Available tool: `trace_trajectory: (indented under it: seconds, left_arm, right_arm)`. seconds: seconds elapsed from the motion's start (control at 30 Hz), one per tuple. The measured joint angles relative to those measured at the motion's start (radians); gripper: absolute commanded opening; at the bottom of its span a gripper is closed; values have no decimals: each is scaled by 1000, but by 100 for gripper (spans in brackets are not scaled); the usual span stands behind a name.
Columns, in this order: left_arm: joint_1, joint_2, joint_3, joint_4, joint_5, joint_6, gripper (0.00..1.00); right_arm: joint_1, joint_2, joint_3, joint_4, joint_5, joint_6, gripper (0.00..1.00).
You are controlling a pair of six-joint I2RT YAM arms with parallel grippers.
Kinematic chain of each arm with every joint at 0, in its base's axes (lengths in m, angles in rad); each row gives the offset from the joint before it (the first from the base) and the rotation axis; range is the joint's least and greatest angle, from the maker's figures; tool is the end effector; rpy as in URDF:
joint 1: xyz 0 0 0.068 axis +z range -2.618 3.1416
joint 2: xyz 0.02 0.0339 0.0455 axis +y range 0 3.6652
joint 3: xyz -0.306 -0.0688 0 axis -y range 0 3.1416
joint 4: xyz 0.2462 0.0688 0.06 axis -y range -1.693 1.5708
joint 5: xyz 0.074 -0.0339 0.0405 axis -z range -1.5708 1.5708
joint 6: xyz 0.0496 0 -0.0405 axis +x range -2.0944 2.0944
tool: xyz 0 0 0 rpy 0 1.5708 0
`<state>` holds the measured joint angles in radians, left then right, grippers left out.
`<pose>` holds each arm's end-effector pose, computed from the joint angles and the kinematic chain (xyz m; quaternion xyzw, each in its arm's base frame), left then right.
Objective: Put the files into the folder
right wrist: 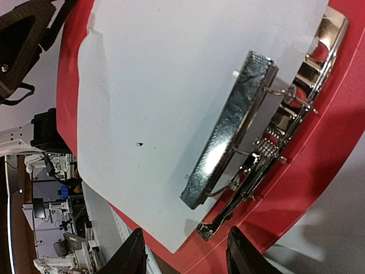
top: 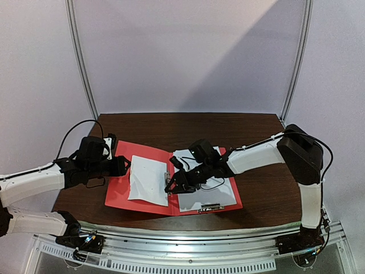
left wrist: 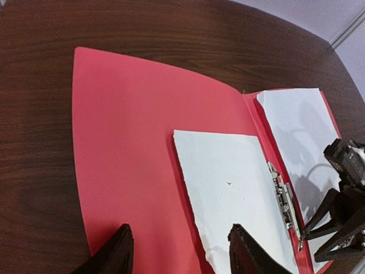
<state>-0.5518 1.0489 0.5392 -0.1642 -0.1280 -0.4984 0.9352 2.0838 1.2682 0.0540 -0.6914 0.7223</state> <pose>0.1804 -0.1036 0.2341 -0.0037 0.8997 -0.1670 0.4033 0.2499 0.3920 0.1645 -0.2245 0.8458 0.4835 0.0207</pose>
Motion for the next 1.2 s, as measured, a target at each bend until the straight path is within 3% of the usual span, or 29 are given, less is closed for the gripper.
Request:
trace_trajectory:
  seconds: [1.2]
  left_arm:
    - [0,0,-29,0,-2,15,56]
  right_arm:
    - [0,60,0,137,-78,89,47]
